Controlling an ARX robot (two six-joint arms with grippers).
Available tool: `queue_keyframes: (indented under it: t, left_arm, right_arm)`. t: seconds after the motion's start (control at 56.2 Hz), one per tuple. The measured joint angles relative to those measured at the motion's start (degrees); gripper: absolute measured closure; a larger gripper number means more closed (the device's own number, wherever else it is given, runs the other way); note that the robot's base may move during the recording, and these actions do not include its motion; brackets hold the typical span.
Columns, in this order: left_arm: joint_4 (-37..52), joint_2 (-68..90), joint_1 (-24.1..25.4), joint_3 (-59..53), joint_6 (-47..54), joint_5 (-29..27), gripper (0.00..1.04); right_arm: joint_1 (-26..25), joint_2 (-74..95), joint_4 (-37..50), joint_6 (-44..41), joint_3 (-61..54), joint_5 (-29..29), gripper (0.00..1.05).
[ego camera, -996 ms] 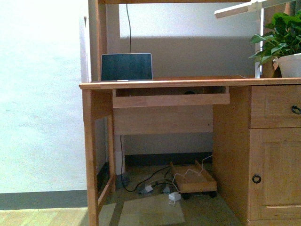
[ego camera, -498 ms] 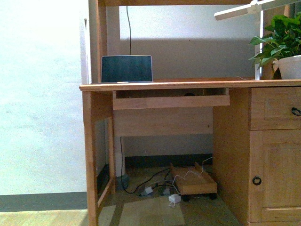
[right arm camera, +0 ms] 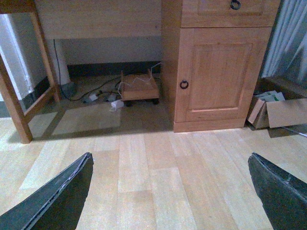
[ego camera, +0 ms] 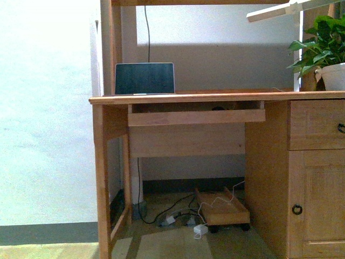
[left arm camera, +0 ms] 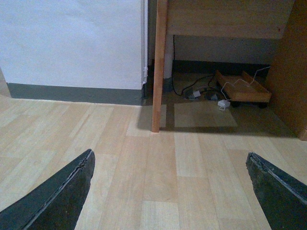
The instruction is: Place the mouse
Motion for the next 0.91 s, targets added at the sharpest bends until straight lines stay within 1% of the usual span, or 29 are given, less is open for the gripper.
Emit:
queue_keyframes:
  t: [0.907]
  left_arm:
    - [0.0, 0.0, 0.0, 0.0, 0.0, 0.0, 0.08]
  right_arm:
    - [0.0, 0.0, 0.0, 0.0, 0.0, 0.0, 0.07]
